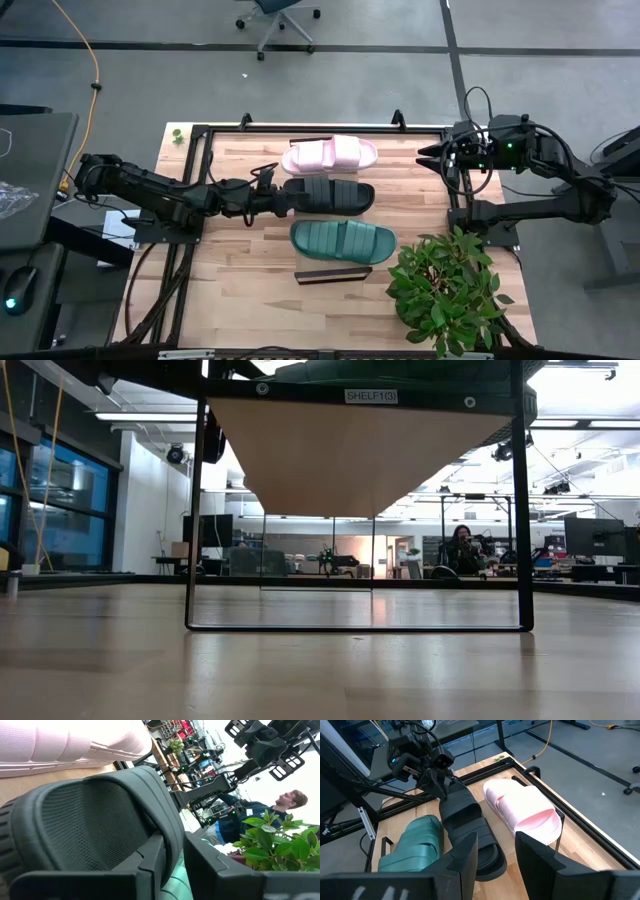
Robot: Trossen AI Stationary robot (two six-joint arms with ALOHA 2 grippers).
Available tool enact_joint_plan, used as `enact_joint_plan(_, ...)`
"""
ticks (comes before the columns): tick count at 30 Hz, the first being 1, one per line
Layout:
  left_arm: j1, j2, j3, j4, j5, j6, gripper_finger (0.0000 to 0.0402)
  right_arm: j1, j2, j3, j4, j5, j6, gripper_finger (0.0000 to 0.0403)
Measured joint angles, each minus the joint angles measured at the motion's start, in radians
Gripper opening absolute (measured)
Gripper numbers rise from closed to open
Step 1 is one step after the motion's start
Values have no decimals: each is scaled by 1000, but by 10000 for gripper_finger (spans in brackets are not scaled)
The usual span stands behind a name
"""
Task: Pick and place slippers onto the shelf
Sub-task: Put the black pair of slippers on the shelf
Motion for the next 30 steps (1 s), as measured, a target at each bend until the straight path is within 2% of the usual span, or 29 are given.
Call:
enact_joint_plan(17,0,-1,0,4,-1,29,109,0,0,0,0,-5,3,123)
enact_joint_plan(26,0,-44,-1,-5,0,86,150,0,0,0,0,-12,3,123)
enact_joint_plan(30,0,-71,-1,-57,-1,83,162,0,0,0,0,-12,3,123)
